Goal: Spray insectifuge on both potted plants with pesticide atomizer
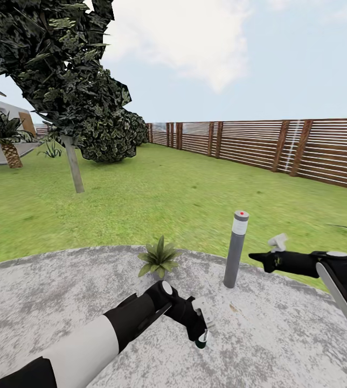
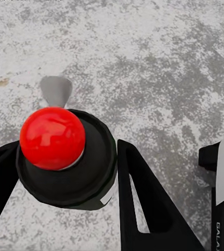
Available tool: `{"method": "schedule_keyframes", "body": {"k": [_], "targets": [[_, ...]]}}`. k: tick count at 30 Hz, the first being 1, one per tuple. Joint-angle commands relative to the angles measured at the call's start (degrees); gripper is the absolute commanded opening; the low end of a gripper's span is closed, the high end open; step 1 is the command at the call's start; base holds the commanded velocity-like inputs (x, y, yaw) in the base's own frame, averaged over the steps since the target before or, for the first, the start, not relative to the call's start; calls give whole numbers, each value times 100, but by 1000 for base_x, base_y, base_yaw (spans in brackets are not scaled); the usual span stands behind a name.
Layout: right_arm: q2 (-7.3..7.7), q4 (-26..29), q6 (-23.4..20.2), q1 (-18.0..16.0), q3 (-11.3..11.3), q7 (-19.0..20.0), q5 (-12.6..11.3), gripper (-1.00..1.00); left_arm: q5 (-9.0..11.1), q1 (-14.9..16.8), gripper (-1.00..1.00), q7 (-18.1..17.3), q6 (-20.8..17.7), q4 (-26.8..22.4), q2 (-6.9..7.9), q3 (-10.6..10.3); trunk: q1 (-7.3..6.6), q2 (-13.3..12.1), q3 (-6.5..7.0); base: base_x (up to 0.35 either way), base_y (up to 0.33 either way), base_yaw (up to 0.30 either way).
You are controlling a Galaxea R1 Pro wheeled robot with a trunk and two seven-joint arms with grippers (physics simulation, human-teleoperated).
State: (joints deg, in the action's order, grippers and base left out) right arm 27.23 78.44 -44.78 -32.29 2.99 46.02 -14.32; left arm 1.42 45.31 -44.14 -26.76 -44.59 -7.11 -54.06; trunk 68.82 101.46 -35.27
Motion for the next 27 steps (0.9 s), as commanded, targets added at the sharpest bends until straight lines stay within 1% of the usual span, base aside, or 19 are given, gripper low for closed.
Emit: {"method": "schedule_keyframes", "body": {"k": [1, 4, 6, 8, 11, 16, 21, 23, 24, 27], "targets": [[3, 3, -30, -5, 7, 70, -14, -100, 16, 5, -100, -8, -42, -5, -5, -6, 0, 3, -6, 0, 0, 0], [2, 8, -37, -6, 23, 141, -17, -100, 16, 5, -100, -7, -41, -6, -14, -10, 0, 3, -6, 0, 0, 0], [-3, 18, -49, -6, 36, 305, -18, -100, 13, 5, -100, -1, -37, -6, -17, -13, 0, 3, -6, 0, 0, 0], [-6, 21, -54, -6, 42, 563, -13, -100, 9, 5, -100, 1, -32, -6, -18, -16, 0, 3, -6, 0, 0, 0], [-4, 22, -56, -6, 43, 695, -11, -100, 4, 5, -100, 0, -11, -6, -17, -17, 0, 3, -6, 0, 0, 0], [1, 22, -57, -6, 90, 741, -10, -100, 2, 7, -100, -6, 71, -13, -10, 3, 0, 3, -6, 0, 0, 0], [1, 22, -56, -6, 303, 741, -10, -100, 5, 22, -100, -9, 98, -44, -13, 22, 0, 3, -6, 0, 0, 0], [1, 22, -52, -6, 374, 741, -10, -100, 7, 81, -100, -11, 95, -53, -20, 28, 0, 3, -6, 0, 0, 0], [-3, 22, -52, -6, 393, 741, -10, -100, 7, 159, -100, -11, 90, -56, -34, 32, 0, 3, -6, 0, 0, 0], [-6, 22, -50, -6, 408, 741, -10, -100, 7, 337, -100, -14, 82, -58, -58, 38, 0, 3, -6, 0, 0, 0]]}}
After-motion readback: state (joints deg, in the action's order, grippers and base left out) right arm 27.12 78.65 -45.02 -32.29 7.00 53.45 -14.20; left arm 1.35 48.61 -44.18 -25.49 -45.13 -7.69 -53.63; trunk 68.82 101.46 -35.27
